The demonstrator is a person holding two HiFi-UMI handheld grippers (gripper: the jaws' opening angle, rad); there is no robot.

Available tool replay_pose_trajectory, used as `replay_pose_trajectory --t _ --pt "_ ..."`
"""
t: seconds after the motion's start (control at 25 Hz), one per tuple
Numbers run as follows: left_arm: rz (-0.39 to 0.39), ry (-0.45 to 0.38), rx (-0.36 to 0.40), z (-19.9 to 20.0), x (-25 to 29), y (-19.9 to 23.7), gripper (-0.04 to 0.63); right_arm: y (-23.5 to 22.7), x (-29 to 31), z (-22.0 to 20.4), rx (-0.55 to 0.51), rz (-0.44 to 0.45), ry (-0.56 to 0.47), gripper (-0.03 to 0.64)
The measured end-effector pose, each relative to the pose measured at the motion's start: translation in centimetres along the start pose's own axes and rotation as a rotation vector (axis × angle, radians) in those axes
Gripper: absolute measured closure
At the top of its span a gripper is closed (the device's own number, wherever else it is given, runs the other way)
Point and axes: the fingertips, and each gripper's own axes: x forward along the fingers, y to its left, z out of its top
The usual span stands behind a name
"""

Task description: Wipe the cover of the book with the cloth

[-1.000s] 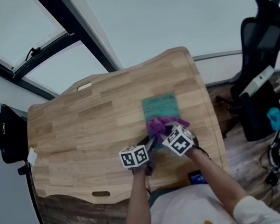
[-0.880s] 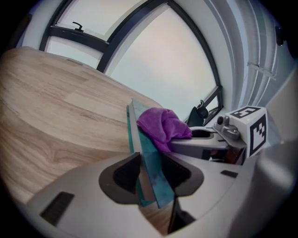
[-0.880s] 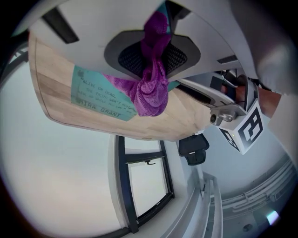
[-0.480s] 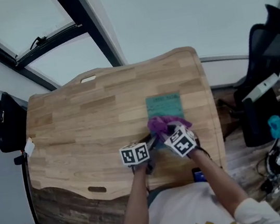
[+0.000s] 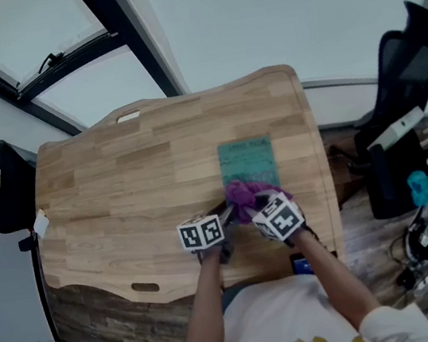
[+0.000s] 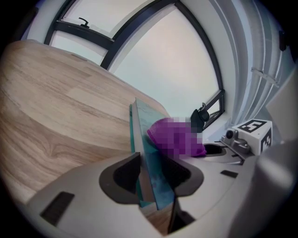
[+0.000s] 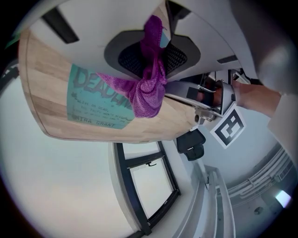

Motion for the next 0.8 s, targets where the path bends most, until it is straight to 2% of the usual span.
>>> replay_pose_trajectory --t 0.08,0.2,0.4,0.8 --pt "0.001 -0.003 -0.007 0.1 0.0 0.0 0.449 0.1 0.0 0.1 0.0 0.009 -0.004 0.543" --pt "0.002 -0.011 -0.011 0.2 0.1 0.0 0.449 -1.3 0.0 -0.6 -0.02 -0.029 0.025 0.543" --pt "0.003 -0.008 -0.016 0.1 0.0 0.0 0.449 -0.8 -0.3 -0.8 -0.015 0.002 0.026 0.543" --pt "-0.008 -0.002 -0.021 0.1 0.1 0.0 0.449 -1.7 -0.9 -1.7 -0.019 -0.039 0.038 0.543"
